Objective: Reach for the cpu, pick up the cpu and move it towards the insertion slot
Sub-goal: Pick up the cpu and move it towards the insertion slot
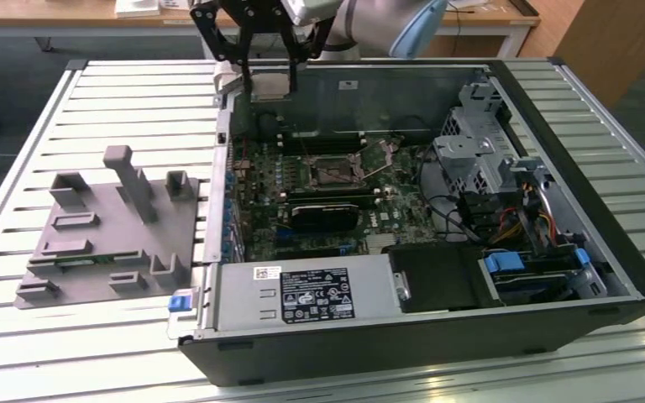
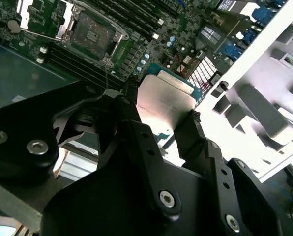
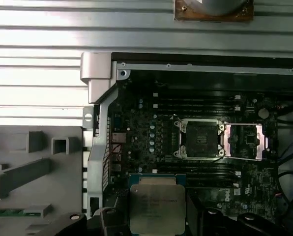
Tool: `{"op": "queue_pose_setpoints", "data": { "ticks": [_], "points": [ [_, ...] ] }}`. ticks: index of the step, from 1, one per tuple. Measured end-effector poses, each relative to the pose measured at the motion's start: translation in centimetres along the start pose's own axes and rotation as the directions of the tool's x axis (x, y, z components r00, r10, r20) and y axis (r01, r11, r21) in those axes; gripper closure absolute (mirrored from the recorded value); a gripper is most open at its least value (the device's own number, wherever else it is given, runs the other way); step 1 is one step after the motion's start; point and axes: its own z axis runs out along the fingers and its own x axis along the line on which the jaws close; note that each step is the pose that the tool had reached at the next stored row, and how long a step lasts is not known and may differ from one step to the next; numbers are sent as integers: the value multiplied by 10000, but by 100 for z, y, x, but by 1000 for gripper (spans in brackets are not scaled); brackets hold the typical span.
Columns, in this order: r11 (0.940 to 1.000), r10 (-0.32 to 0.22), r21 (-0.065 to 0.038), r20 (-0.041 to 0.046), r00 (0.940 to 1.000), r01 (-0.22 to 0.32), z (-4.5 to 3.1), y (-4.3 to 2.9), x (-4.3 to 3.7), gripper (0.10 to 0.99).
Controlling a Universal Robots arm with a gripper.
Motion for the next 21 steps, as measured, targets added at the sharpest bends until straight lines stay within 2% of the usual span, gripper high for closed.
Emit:
{"op": "queue_pose_setpoints", "data": {
  "ticks": [15, 21],
  "points": [
    [9994, 343, -4, 18, 9994, -343, 38, 54, -216, 541],
    [9992, 401, -4, 21, 9992, -401, 43, 72, -339, 541]
  ]
}}
